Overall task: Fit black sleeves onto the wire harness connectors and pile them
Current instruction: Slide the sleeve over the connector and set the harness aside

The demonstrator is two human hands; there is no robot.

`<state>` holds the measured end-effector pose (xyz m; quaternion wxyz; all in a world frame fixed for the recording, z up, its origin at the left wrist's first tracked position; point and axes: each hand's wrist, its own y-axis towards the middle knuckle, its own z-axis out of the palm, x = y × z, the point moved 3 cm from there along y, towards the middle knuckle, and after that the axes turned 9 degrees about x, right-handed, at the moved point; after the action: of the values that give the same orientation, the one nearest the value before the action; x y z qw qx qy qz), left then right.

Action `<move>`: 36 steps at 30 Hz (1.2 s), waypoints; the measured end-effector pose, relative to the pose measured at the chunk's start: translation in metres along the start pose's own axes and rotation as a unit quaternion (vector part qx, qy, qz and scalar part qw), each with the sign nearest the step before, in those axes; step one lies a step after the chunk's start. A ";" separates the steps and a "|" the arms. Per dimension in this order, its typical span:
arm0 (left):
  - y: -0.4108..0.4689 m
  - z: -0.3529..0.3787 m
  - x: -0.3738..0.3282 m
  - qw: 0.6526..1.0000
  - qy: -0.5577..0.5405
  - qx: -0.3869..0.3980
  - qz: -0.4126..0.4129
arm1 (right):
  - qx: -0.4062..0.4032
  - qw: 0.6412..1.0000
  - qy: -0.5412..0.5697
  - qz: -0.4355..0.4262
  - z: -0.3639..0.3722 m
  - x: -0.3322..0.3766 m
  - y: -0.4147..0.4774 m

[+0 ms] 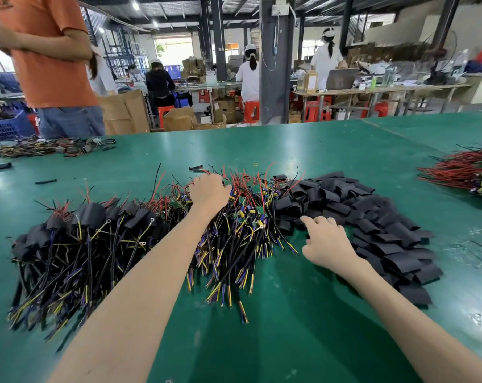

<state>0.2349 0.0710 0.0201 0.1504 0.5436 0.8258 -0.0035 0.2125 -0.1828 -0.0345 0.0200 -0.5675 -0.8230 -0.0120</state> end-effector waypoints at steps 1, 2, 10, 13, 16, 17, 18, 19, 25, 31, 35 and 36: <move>0.003 -0.001 0.000 1.000 0.001 0.003 -0.004 | -0.001 1.000 -0.005 -0.006 0.000 0.001 0.000; 0.005 -0.001 -0.001 1.000 -0.014 0.001 -0.007 | -0.004 1.000 -0.008 -0.009 0.000 0.002 -0.001; -0.008 -0.011 -0.025 0.977 -0.187 -0.075 0.073 | 0.033 0.995 0.083 0.047 -0.003 0.000 -0.005; -0.012 -0.035 -0.029 0.934 -0.326 -0.118 0.082 | 0.056 0.993 0.089 0.048 -0.005 -0.002 -0.006; -0.020 -0.079 -0.033 0.882 -0.423 -0.171 0.119 | 0.053 0.993 0.093 0.045 -0.008 -0.004 -0.007; -0.024 -0.096 -0.033 0.871 -0.432 -0.194 0.132 | 0.051 0.994 0.084 0.043 -0.008 -0.004 -0.007; -0.028 -0.113 -0.033 0.867 -0.426 -0.214 0.144 | 0.050 0.996 0.068 0.041 -0.009 -0.005 -0.007; -0.032 -0.130 -0.033 0.869 -0.410 -0.231 0.155 | 0.055 0.996 0.053 0.039 -0.008 -0.005 -0.006; -0.072 -0.169 -0.020 0.922 -0.169 -0.274 0.215 | 0.047 0.994 0.051 0.082 -0.009 0.000 -0.012; -0.121 -0.080 0.030 0.958 -0.013 -0.223 0.181 | -0.062 0.995 0.072 0.006 -0.014 0.010 -0.014; -0.139 -0.033 0.052 0.961 0.025 -0.195 0.192 | -0.062 0.986 0.141 -0.064 -0.011 0.026 -0.017; -0.141 -0.027 0.054 0.961 0.027 -0.193 0.197 | -0.064 0.984 0.150 -0.077 -0.011 0.028 -0.019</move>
<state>0.0818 0.0657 0.0098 0.2279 0.6563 0.6907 0.2008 0.1851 -0.1633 -0.0223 0.1055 -0.4942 -0.8495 -0.1515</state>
